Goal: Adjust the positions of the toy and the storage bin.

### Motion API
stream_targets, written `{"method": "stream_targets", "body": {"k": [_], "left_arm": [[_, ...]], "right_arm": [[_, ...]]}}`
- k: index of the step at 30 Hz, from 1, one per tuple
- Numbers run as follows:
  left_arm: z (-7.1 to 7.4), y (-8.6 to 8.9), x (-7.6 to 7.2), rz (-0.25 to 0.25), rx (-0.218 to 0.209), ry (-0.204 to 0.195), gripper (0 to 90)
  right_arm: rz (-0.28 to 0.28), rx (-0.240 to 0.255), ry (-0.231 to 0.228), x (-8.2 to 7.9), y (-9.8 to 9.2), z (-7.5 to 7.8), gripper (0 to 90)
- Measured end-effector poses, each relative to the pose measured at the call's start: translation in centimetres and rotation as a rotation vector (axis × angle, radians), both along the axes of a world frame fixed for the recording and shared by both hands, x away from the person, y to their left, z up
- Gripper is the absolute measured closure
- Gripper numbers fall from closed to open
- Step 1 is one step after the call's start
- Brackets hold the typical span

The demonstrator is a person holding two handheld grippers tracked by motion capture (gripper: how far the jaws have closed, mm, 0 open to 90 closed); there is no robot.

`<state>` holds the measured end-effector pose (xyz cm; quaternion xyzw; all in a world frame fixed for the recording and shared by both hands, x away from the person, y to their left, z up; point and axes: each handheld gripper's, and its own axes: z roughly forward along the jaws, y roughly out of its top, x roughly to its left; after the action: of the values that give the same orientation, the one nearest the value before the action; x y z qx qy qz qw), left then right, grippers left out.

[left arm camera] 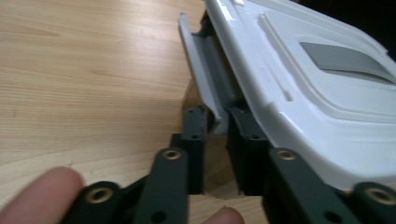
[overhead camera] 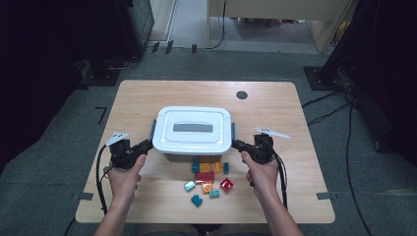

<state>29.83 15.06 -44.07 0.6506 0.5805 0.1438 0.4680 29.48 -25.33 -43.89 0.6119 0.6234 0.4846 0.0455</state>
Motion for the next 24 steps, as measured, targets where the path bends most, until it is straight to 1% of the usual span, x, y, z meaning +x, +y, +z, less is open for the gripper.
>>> {"method": "stream_targets", "body": {"k": [2, 3, 4, 6, 8, 9, 11, 12, 13, 14, 15, 17, 19, 20, 23, 24], "left_arm": [[-0.1, 0.5, -0.2, 0.01, -0.016, -0.014, 55.4], [-0.1, 0.6, -0.3, 0.021, -0.005, -0.019, 49.7], [-0.1, 0.7, -0.4, 0.033, 0.021, -0.023, 43.0], [-0.1, 0.9, -0.7, 0.055, 0.066, -0.028, 30.2], [-0.1, 1.2, -0.9, 0.068, 0.089, -0.033, 20.7], [-0.1, 1.4, -1.0, 0.071, 0.097, -0.041, 17.5], [-0.3, 1.7, -1.4, 0.078, 0.121, -0.053, 13.3], [-0.5, 2.0, -1.6, 0.076, 0.13, -0.051, 12.9], [-0.9, 2.1, -1.8, 0.073, 0.145, -0.043, 12.7], [-1.4, 2.3, -1.9, 0.07, 0.153, -0.024, 11.7], [-2.1, 2.5, -2.1, 0.063, 0.162, -0.005, 11.4], [-3.4, 2.9, -2.4, 0.057, 0.183, 0.03, 11.5], [-4.5, 3.5, -2.6, 0.065, 0.196, 0.056, 11.5], [-4.9, 3.8, -2.6, 0.074, 0.202, 0.068, 11.6], [-5.9, 4.5, -2.6, 0.103, 0.263, 0.091, 13.3], [-6.2, 4.8, -2.6, 0.106, 0.272, 0.101, 13.4]], "right_arm": [[0.003, -0.003, -0.032, -0.2, -0.3, 0.2, 67.4], [0.005, -0.009, -0.046, -0.3, -0.5, 0.4, 60.9], [0.005, -0.025, -0.057, -0.4, -0.8, 0.5, 54.7], [0.004, -0.045, -0.061, -0.6, -1.4, 0.9, 44.0], [0.02, -0.062, -0.073, -1.0, -2.0, 1.2, 36.2], [0.025, -0.079, -0.084, -1.2, -2.3, 1.4, 31.5], [0.029, -0.125, -0.097, -1.6, -2.7, 1.7, 22.9], [0.035, -0.138, -0.101, -1.7, -2.9, 1.8, 18.8], [0.048, -0.143, -0.103, -1.8, -3.2, 1.9, 15.2], [0.059, -0.14, -0.106, -1.8, -3.4, 2.0, 13.4], [0.069, -0.144, -0.116, -1.9, -3.6, 2.0, 13.2], [0.086, -0.172, -0.141, -1.9, -4.0, 2.3, 13.2], [0.092, -0.194, -0.151, -1.7, -4.3, 2.5, 13.3], [0.104, -0.204, -0.157, -1.6, -4.4, 2.7, 13.8], [0.143, -0.227, -0.187, -1.2, -4.2, 3.4, 14.8], [0.148, -0.228, -0.191, -1.1, -4.0, 3.7, 15.7]]}}
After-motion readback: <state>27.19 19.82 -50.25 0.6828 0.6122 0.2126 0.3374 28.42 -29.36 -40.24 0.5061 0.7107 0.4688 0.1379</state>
